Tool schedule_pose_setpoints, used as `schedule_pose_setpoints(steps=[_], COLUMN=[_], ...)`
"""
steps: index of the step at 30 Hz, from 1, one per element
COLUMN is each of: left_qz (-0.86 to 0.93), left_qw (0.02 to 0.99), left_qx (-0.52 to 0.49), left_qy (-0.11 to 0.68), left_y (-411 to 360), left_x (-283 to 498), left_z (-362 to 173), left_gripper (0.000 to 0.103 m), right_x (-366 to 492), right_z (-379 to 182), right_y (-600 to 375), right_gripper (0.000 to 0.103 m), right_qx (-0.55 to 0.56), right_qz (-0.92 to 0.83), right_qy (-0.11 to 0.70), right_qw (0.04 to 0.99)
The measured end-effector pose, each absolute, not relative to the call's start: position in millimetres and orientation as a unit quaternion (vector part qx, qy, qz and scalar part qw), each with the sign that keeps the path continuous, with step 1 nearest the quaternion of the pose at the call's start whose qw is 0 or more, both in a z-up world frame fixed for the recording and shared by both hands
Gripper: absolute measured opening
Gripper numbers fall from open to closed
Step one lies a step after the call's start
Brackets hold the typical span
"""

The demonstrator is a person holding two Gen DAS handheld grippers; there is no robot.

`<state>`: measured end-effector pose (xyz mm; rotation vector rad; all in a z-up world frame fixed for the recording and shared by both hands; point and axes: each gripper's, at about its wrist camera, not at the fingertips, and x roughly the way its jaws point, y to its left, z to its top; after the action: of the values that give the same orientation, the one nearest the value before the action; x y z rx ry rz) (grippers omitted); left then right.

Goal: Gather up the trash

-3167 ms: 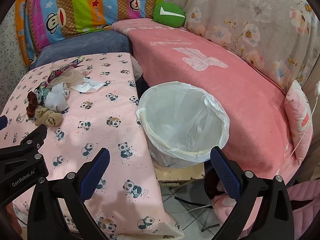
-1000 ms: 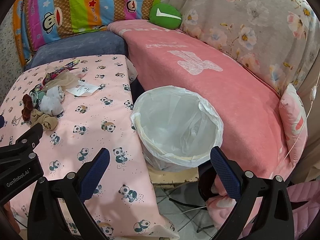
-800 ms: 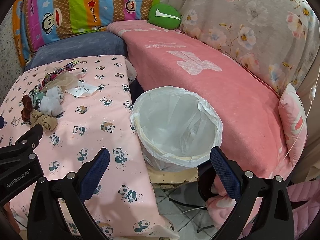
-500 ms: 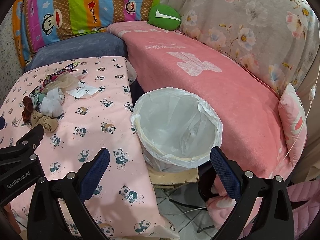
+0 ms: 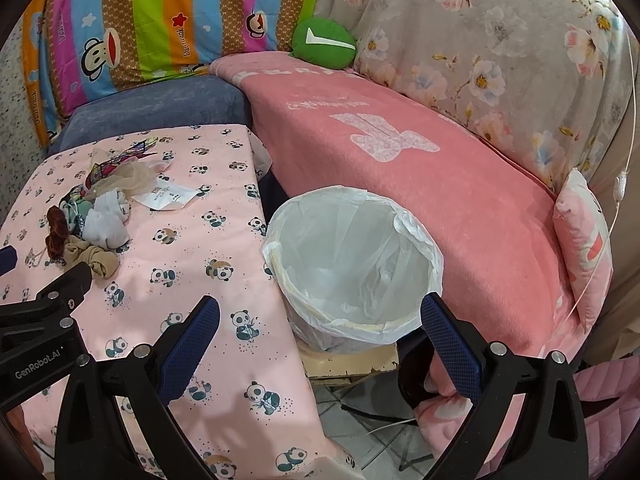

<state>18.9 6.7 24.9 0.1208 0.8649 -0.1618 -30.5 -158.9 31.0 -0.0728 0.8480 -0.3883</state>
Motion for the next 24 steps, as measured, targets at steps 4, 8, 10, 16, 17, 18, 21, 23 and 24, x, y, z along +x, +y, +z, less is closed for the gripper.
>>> schedule_pose_setpoints(steps=[4, 8, 10, 16, 17, 18, 21, 23, 24], left_qz=[-0.074, -0.064, -0.055, -0.04, -0.037, -0.033, -0.025, -0.023, -0.025], left_qw=[0.907, 0.909, 0.909, 0.907, 0.906, 0.906, 0.902, 0.9, 0.898], left_qx=[0.056, 0.063, 0.062, 0.039, 0.035, 0.032, 0.026, 0.02, 0.014], left_qy=[0.411, 0.406, 0.409, 0.418, 0.42, 0.422, 0.429, 0.434, 0.439], left_y=[22, 36, 48, 91, 98, 104, 121, 129, 134], left_x=[26, 38, 46, 75, 80, 86, 103, 112, 118], left_z=[26, 22, 19, 5, 2, -2, -14, -21, -25], left_gripper=[0.096, 0.096, 0.096, 0.096, 0.096, 0.096, 0.096, 0.096, 0.096], right_x=[-27, -16, -10, 12, 17, 22, 37, 47, 52], right_z=[32, 31, 29, 19, 16, 12, 2, -6, -9], right_y=[-155, -145, -139, -116, -112, -108, -95, -85, -80], right_gripper=[0.096, 0.096, 0.096, 0.096, 0.096, 0.096, 0.096, 0.096, 0.096], right_qx=[-0.021, -0.015, -0.014, -0.005, -0.002, 0.001, 0.005, 0.007, 0.009], right_qz=[-0.181, -0.175, -0.173, -0.153, -0.148, -0.143, -0.127, -0.117, -0.11], right_qy=[0.401, 0.394, 0.391, 0.386, 0.388, 0.39, 0.397, 0.4, 0.401], right_qw=[0.898, 0.902, 0.904, 0.91, 0.91, 0.91, 0.909, 0.909, 0.909])
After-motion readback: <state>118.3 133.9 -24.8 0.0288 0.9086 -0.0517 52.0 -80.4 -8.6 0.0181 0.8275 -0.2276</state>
